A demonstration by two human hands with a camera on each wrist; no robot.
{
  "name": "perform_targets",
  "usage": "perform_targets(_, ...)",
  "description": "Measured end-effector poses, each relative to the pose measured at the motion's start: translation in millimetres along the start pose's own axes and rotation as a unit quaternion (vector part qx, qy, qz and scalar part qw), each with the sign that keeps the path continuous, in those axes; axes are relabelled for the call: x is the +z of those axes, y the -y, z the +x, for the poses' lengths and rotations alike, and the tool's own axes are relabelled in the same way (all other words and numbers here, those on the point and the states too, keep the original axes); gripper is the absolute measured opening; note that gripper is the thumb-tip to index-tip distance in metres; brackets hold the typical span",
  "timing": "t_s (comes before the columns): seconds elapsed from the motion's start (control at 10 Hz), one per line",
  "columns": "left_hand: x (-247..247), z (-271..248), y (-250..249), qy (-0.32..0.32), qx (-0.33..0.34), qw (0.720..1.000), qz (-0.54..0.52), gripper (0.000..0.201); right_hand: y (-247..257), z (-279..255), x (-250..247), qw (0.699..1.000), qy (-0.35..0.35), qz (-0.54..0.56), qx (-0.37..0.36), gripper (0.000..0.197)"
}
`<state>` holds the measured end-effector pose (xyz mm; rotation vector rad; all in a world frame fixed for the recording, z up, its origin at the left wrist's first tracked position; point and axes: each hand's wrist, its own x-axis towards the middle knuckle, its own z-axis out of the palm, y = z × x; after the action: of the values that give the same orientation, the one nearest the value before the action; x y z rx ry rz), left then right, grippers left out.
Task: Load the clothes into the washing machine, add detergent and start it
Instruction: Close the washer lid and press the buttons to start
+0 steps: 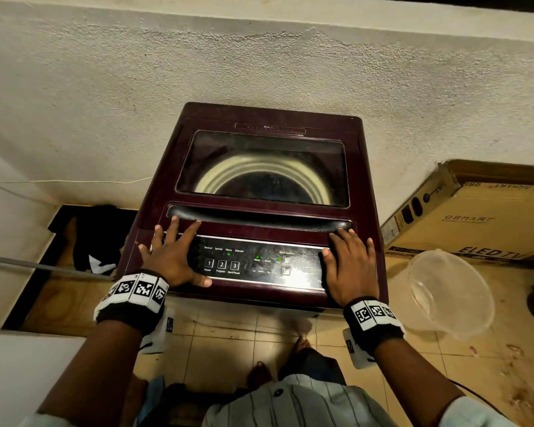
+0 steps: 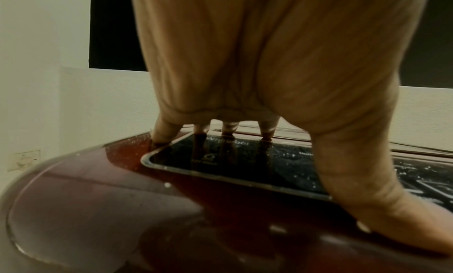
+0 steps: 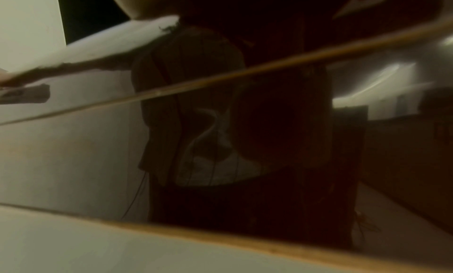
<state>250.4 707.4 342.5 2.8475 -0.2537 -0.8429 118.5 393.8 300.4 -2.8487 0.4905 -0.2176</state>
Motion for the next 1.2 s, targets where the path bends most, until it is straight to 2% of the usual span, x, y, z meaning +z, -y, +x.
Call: perform_targets(1.2,3.5,0.4,1.8,-0.009,-0.001,1.000,0.000,0.133,-1.8,-0.5,3.0,1.000,-0.007,-0.010,-0.002,0.056)
